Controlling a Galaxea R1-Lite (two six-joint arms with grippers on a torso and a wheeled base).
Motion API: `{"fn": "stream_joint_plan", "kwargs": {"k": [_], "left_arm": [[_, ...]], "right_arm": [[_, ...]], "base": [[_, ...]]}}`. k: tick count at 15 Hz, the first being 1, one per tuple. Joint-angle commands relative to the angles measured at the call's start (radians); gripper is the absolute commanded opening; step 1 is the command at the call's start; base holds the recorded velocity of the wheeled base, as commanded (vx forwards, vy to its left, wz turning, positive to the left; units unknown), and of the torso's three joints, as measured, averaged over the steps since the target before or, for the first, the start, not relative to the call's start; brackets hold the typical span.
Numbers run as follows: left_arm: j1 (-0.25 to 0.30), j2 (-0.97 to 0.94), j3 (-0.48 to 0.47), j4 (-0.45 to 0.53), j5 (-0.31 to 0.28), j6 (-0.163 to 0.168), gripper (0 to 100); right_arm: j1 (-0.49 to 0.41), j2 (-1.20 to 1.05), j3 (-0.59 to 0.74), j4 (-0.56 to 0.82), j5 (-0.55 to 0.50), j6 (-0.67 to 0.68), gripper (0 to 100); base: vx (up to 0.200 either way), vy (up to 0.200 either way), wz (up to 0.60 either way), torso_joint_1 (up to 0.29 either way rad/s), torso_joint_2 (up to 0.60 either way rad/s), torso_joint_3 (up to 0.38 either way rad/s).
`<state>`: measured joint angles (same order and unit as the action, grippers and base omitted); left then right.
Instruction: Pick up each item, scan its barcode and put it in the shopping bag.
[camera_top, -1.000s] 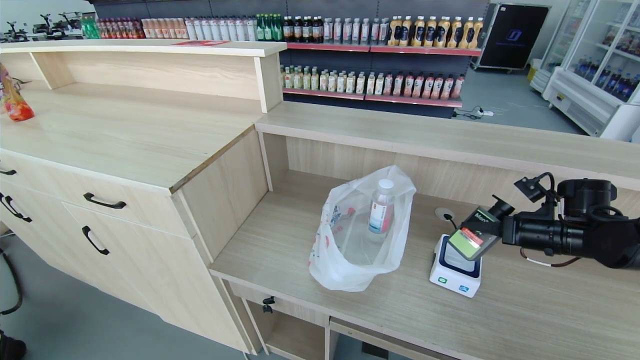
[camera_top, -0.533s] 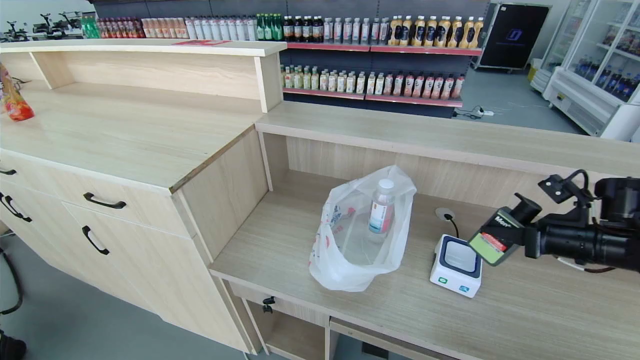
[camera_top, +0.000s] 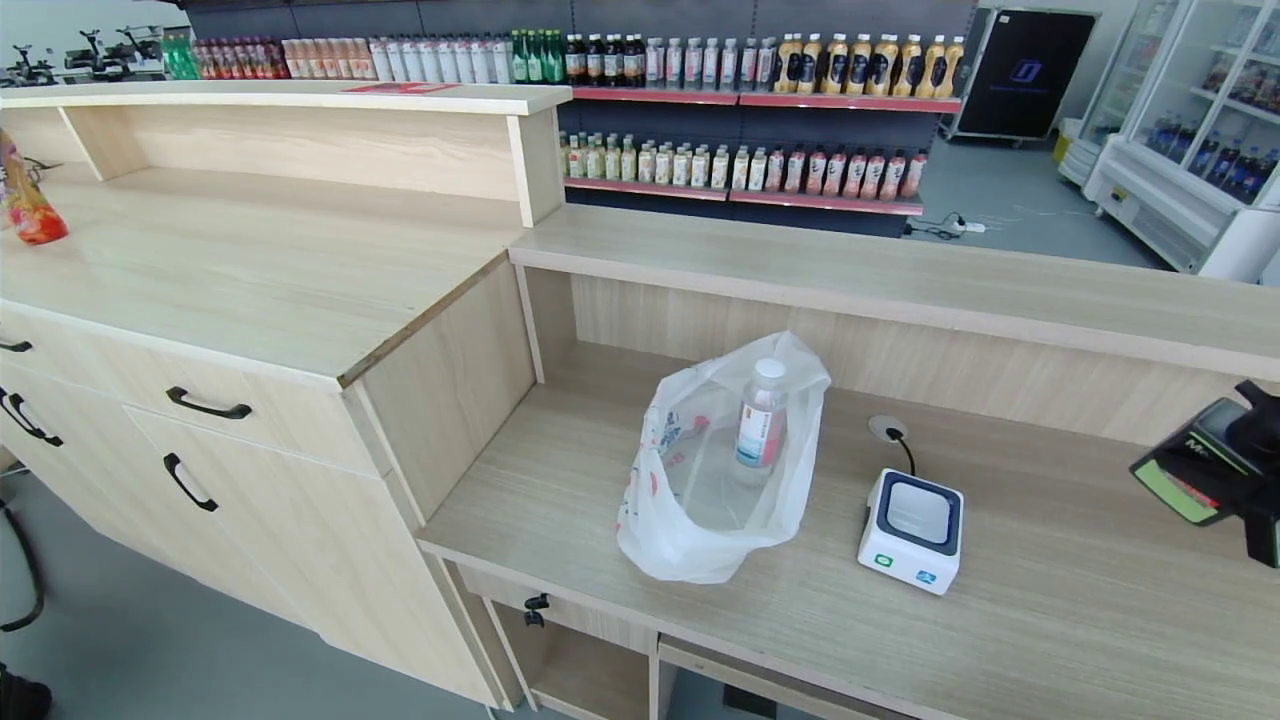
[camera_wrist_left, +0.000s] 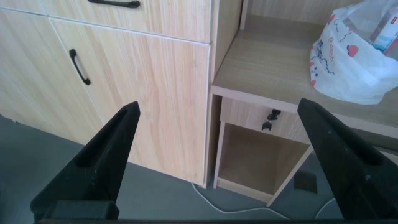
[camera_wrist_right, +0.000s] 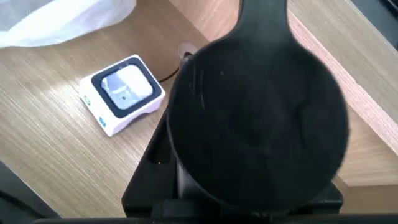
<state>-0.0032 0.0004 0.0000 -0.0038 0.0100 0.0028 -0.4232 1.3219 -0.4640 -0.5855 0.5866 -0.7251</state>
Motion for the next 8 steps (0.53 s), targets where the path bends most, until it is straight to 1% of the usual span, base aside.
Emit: {"fn": "stream_joint_plan", "kwargs": {"k": [1,2,3,4,5,6,8], "left_arm": [[0.0,0.0,0.0,-0.001,0.001,0.0,100],[0.0,0.0,0.0,-0.001,0.001,0.0,100],[0.0,0.0,0.0,-0.001,0.001,0.0,100],[0.0,0.0,0.0,-0.001,0.001,0.0,100],[0.0,0.0,0.0,-0.001,0.001,0.0,100],[0.0,0.0,0.0,-0.001,0.001,0.0,100],[0.0,0.0,0.0,-0.001,0.001,0.0,100]], "right_arm": [[0.113,-0.067,0.002,-0.01,-0.047,0.064,0],[0.201,-0.075,-0.004,-0.007,-0.137,0.119,0],[0.313,-0.072,-0.008,-0.005,-0.258,0.199,0],[0.414,-0.058,-0.015,-0.005,-0.363,0.243,0],[0.475,-0.038,-0.015,-0.007,-0.418,0.253,0],[0.514,-0.001,-0.016,0.001,-0.419,0.259,0],[0.532,0.123,-0.01,-0.011,-0.406,0.256,0]], "base": [[0.0,0.0,0.6,0.002,0.0,0.007],[0.0,0.0,0.6,0.007,0.0,-0.002],[0.0,0.0,0.6,0.007,0.0,0.012],[0.0,0.0,0.6,0.012,0.0,-0.002],[0.0,0.0,0.6,-0.002,0.01,0.012],[0.0,0.0,0.6,0.002,0.0,0.002],[0.0,0.0,0.0,0.0,0.0,0.0]]}}
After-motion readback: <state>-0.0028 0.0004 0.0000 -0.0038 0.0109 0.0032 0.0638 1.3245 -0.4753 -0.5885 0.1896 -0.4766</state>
